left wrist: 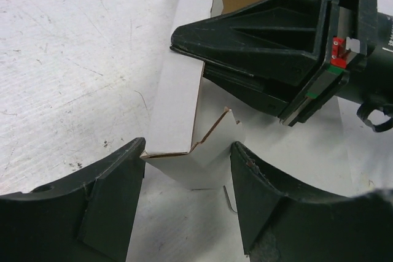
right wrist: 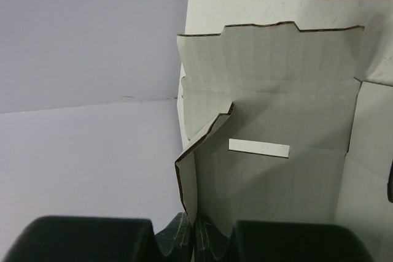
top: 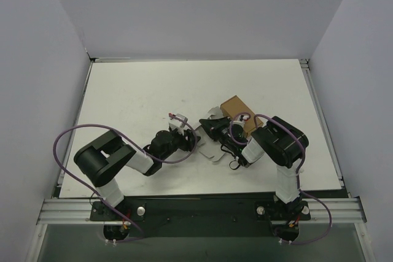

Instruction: Fold the paper box

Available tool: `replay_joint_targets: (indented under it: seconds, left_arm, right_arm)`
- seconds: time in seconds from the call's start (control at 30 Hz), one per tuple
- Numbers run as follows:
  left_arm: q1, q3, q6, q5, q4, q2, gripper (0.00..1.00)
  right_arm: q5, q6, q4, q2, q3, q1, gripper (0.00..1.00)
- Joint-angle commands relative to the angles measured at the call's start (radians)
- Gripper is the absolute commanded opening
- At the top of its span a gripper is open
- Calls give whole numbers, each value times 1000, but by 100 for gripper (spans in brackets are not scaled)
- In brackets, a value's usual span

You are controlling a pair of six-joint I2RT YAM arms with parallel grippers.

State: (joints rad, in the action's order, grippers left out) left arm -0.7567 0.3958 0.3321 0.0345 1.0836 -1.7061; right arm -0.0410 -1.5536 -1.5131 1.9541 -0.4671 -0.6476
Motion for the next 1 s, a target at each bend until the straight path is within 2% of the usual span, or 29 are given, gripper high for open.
replay_joint_targets:
  seconds: [0.0,0.27,0.47,0.8,0.97]
  left_arm:
    - [-23,57,51,139,-34,-21,67]
    - [-62,109,111,243,-108,-73,66]
    - [-99,130,120,307,-172,-76,56]
    - [-102,112,150,373,-223,-73,47]
    - [-133,138,130,465,-293,-82,41]
  right_arm:
    - [-36,67,-59,31,38,-17,0]
    - [-31,79,-65,14,50,-14,0]
    - [-26,79,-76,5,59,-14,0]
    - [-19,84,-93,-6,73,-12,0]
    - [-20,105,-87,-38,82,-15,0]
